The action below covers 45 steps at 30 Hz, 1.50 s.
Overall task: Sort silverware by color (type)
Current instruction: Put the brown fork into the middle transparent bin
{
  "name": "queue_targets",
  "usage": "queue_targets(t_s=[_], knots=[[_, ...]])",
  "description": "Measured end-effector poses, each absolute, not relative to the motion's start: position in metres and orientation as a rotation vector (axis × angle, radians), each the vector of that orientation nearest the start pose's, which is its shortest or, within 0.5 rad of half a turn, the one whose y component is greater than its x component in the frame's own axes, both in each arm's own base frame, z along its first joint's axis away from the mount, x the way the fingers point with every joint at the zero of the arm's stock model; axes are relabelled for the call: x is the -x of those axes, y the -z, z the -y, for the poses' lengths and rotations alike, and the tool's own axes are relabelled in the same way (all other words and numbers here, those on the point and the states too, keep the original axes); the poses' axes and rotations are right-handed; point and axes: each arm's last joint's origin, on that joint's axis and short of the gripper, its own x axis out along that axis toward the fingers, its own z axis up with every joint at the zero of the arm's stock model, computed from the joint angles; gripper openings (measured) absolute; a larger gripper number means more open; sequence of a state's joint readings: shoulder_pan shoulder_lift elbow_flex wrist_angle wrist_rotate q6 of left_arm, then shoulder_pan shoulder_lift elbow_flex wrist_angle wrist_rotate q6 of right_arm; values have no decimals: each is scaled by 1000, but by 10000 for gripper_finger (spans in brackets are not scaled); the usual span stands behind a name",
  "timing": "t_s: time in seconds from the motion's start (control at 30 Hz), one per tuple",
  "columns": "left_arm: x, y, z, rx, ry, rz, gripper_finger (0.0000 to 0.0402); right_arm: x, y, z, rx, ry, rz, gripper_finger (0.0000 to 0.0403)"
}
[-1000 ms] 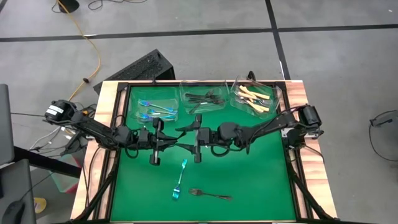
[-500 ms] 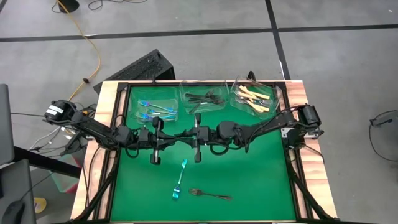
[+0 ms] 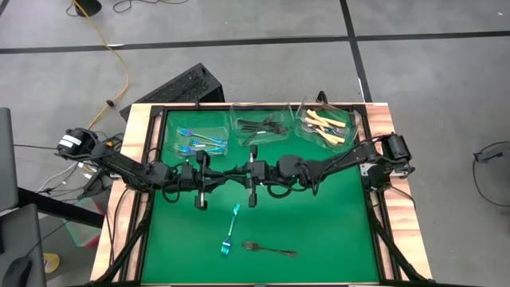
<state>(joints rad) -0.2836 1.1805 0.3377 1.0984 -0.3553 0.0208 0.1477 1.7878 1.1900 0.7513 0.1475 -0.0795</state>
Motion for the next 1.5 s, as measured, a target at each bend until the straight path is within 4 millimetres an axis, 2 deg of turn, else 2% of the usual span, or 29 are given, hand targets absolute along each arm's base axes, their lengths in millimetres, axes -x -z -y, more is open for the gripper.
queue_targets(t_s=[0.23, 0.43, 0.57, 0.83, 0.97, 1.1, 1.2, 1.4, 1.5], knots=[[-215, -219, 47, 75, -234, 140, 64, -406, -276, -48, 70, 135, 31, 37], [-214, -216, 46, 76, -292, 118, 90, -408, -268, -29, 54, 181, -50, 37], [-214, -211, 43, 84, -384, 71, 97, -403, -270, -6, 65, 249, -127, 37], [-213, -205, 42, 84, -416, 6, 99, -377, -301, 50, 82, 395, -158, 37], [-213, -204, 42, 78, -418, 2, 99, -369, -302, 88, 90, 514, -338, 37], [-214, -201, 38, 67, -435, -28, 99, -372, -296, 121, 93, 580, -511, 37], [-214, -198, 34, 75, -455, -55, 99, -376, -295, 138, 103, 598, -608, 37], [-215, -195, 30, 86, -471, -79, 99, -393, -283, 160, 162, 578, -798, 37], [-215, -195, 28, 87, -472, -80, 99, -404, -270, 167, 176, 552, -908, 37]])
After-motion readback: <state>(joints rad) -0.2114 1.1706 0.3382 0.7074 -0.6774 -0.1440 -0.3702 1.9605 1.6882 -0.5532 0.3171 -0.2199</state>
